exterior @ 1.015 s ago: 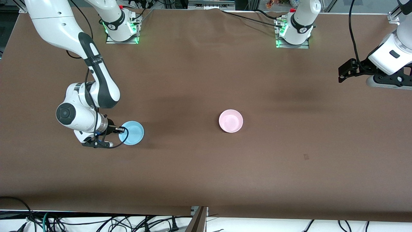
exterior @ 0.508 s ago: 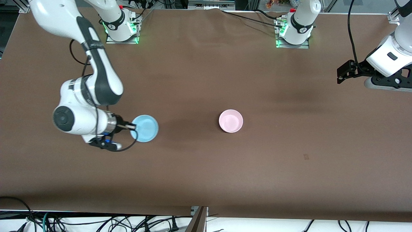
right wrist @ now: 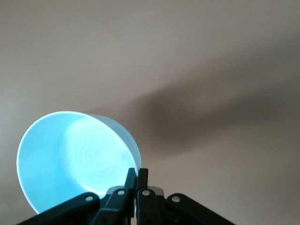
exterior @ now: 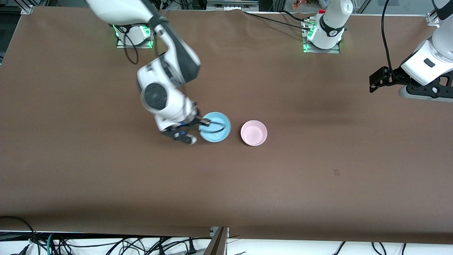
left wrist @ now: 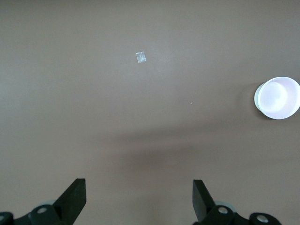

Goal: Stack pink and blue bowls on white bowl
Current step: 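Carry the blue bowl with the right gripper onto the pink bowl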

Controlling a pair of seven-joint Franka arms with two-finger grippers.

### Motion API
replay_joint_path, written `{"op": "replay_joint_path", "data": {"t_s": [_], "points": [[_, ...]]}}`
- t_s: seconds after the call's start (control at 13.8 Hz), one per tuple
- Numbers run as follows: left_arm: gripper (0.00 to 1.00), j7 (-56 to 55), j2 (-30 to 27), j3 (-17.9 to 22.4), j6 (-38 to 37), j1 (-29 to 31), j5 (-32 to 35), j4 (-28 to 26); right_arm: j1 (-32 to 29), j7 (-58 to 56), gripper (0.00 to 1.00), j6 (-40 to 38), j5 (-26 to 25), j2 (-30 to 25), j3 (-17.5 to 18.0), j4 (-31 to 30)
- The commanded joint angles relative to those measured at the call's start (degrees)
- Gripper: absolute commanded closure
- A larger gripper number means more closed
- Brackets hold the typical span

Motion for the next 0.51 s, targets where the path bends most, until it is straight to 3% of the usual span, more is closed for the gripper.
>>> {"op": "replay_joint_path", "data": {"t_s": [0.0, 0.15, 0.44], "points": [[0.00, 0.81, 0.65, 0.38, -1.17, -0.25, -0.80, 1.60, 4.30, 8.21, 1.00, 5.34, 0.64, 5.44, -0.57, 6.17], [0.00, 0.72, 0.57, 0.47, -1.17, -0.08, -0.80, 1.60, 6.32, 11.04, 1.00, 8.07, 0.64, 9.93, -0.48, 9.69], [0.00, 0.72, 0.57, 0.47, -2.14, 0.36, -0.80, 1.60, 8.09, 11.66, 1.00, 12.64, 0.47, 13.89, -0.57, 9.79]]}}
